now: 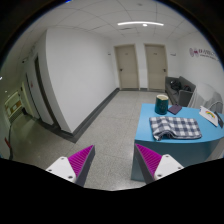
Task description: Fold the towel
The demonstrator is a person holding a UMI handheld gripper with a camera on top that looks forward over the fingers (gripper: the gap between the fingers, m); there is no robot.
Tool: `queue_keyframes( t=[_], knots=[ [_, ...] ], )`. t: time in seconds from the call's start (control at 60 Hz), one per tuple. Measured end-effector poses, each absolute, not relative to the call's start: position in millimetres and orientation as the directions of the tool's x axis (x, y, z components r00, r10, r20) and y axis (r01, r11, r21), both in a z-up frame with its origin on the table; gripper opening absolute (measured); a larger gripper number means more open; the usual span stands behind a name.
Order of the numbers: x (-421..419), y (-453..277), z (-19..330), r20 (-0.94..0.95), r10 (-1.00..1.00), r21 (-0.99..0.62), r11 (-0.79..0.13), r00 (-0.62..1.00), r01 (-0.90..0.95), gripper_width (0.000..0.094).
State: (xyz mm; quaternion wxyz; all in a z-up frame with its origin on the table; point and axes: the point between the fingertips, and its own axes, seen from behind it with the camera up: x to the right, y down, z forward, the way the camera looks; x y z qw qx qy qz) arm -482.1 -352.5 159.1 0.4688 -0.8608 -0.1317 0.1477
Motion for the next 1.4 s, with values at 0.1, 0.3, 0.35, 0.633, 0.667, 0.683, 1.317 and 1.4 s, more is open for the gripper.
queue_keyframes(
  t=[0.1, 0.3, 0.35, 0.633, 0.667, 0.683, 1.317, 1.4],
  knots=[
    [-469.5, -334.0, 155.2, -0.103, 0.352, -0.845, -0.524, 0.930, 0.105, 0.0828],
    [-408.7, -239.3, 106.5, -0.025, 0.339, -0.832, -0.528, 0.941, 0.168, 0.0825],
    [-393.8, -210.7, 91.6, 0.003, 0.334, -0.828, -0.527, 0.943, 0.190, 0.0827],
    [-347.6, -83.1, 7.1, 0.066, 0.359, -0.775, -0.569, 0.931, 0.275, 0.0783],
    [-345.9, -77.5, 0.0, 0.062, 0.363, -0.767, -0.579, 0.930, 0.277, 0.0750],
    [-344.7, -76.2, -3.8, 0.060, 0.364, -0.761, -0.585, 0.929, 0.279, 0.0718],
    [-276.2, -51.8, 85.7, -0.186, 0.272, -0.845, -0.534, 0.944, -0.012, 0.0037],
    [-236.1, -49.3, 101.9, -0.246, 0.227, -0.835, -0.544, 0.942, -0.087, 0.0038]
  ],
)
